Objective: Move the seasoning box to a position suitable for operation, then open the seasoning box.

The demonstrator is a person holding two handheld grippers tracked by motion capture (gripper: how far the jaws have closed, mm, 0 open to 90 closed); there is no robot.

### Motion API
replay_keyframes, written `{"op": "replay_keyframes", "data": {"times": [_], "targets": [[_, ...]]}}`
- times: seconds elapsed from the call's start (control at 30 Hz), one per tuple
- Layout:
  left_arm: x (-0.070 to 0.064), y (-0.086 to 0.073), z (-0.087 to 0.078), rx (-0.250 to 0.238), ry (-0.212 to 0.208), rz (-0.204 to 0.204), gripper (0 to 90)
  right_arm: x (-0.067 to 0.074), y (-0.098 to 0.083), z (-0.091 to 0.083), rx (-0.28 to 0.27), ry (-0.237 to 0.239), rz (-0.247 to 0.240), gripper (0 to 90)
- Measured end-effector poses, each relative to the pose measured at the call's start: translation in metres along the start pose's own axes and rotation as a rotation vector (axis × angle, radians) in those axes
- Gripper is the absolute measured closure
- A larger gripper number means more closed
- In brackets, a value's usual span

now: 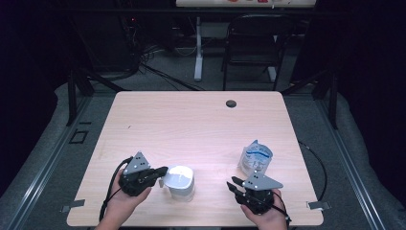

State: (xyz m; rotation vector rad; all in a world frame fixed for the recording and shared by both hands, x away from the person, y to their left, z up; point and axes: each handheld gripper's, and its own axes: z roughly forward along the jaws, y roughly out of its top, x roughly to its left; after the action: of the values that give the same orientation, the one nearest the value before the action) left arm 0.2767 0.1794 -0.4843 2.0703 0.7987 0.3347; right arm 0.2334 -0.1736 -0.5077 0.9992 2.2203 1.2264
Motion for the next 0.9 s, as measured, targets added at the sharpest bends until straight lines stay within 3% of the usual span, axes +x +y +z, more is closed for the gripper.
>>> {"op": "replay_keyframes", "data": {"times": [0.37,0.63,0.9], "targets": [[0.002,-0.002,-0.002,0.006,0.003,-0.012,90.0,0.01,0.007,0.024,-0.024,0.061,0.0,71.2],[0.003,-0.003,-0.003,0.012,0.017,-0.014,90.0,0.015,0.014,0.025,-0.019,0.087,-0.027,73.8],[0.003,-0.003,-0.003,0.017,0.02,-0.009,90.0,0.019,0.023,0.029,-0.037,0.105,-0.017,75.9]]}}
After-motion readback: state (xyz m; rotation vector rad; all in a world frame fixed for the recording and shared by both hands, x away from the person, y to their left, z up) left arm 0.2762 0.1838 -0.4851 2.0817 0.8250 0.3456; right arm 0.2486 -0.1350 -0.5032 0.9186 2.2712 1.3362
